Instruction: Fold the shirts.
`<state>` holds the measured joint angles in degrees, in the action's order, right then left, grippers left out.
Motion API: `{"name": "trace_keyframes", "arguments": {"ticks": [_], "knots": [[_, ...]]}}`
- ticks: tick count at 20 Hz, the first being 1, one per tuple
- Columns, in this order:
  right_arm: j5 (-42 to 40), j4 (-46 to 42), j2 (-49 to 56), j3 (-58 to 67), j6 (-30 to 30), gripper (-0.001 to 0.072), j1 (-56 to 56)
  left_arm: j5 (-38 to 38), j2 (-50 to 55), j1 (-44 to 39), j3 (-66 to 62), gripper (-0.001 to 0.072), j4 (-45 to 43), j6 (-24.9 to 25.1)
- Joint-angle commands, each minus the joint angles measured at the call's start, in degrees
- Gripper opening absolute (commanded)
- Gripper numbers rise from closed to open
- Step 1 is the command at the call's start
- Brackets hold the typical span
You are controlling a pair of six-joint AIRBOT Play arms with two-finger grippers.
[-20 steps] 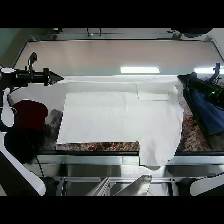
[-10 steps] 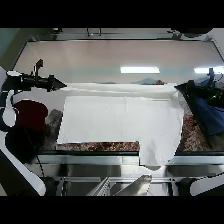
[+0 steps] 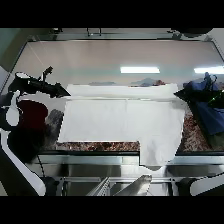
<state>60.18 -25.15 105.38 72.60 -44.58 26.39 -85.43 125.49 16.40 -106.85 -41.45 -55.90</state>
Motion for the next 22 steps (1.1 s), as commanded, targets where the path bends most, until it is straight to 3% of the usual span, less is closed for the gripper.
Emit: {"name": "trace_keyframes", "arguments": {"ticks": [1, 2, 5, 8, 12, 16, 18, 20, 22], "knots": [[-0.09, -0.61, 0.0, -0.02, -0.5, 0.026, -0.07, -0.2, -0.02, -0.72, 0.09, 0.0079, -1.03, 0.33], [0.13, -0.59, -0.13, -0.02, -0.5, 0.0259, -0.07, -0.68, -0.15, -0.48, 0.09, 0.0288, -0.98, 0.17], [1.4, -0.72, -1.42, -0.02, -1.53, 0.0259, 0.09, -5.05, -1.25, 0.44, -0.98, 0.0304, -0.87, -0.74], [3.54, -4.52, -5.42, -0.02, -6.95, 0.0246, 1.66, -14.25, -1.29, 2.64, -7.91, 0.0302, -1.05, -8.46], [10.27, -11.54, -14.05, -0.2, -12.7, 0.0246, 5.51, -16.57, -7.02, 6.64, -6.64, 0.0297, -1.09, -15.23], [13.84, -20.76, -24.96, -9.01, -17.75, 0.0246, 6.34, -14.36, -20.92, 8.9, 17.57, 0.0259, -3.76, -14.27], [13.35, -17.94, -32.74, -19.32, -18.86, 0.0246, 5.99, -9.14, -29.53, 9.2, 34.77, 0.0261, -11.85, -13.49], [10.05, -14.32, -40.7, -29.18, -16.15, 0.0246, 4.5, -3.52, -35.87, 10.03, 49.4, 0.0261, -19.47, -13.62], [8.02, -14.19, -46.97, -35.43, -15.85, 0.0248, 3.74, 0.24, -38.97, 11.19, 59.08, 0.0262, -22.05, -13.53]]}}
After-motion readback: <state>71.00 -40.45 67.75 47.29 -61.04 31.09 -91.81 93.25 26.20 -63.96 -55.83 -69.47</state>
